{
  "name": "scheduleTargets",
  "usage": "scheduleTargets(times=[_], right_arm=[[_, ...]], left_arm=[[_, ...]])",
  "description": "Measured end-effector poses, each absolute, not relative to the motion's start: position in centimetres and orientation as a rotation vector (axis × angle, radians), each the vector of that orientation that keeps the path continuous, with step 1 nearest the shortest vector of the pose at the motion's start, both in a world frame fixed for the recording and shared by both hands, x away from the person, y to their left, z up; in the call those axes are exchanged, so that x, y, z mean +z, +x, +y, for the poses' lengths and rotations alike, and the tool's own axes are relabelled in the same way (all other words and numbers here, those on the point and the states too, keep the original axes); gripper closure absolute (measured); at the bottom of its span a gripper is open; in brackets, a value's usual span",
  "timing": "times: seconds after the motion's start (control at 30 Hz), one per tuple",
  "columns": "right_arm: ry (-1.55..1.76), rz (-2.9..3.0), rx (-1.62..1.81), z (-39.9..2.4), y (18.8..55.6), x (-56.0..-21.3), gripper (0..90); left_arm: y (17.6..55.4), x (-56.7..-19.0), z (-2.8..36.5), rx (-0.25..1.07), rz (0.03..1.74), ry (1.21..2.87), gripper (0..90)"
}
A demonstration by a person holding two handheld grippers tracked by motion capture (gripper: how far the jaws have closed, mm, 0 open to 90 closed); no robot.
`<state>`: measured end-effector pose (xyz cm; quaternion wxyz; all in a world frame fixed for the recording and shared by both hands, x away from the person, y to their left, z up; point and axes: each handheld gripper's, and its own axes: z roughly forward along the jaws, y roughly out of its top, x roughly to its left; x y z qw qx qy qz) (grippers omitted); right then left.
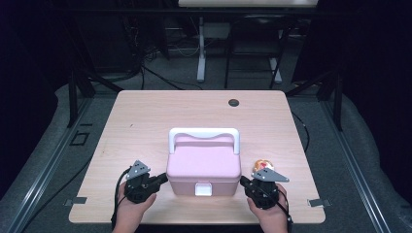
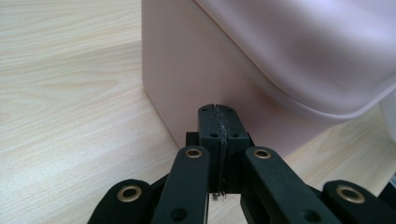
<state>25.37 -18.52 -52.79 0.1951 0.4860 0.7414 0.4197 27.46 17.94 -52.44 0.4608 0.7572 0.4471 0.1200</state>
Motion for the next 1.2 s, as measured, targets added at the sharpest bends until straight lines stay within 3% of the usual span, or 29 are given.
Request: scheduleTargets(times=[0.73, 1.2], right_arm=[[1.336, 2.075, 1.190, -19.0, 25.1, -53.0, 88.5], [1.357, 2.071, 1.222, -20.2, 25.6, -52.7, 73.5]], left_arm=[[27.4, -52.9, 18.1, 0.282, 1.065, 1.877, 89.2], [27.9, -52.6, 19.1, 0.242, 1.072, 1.851, 70.0]])
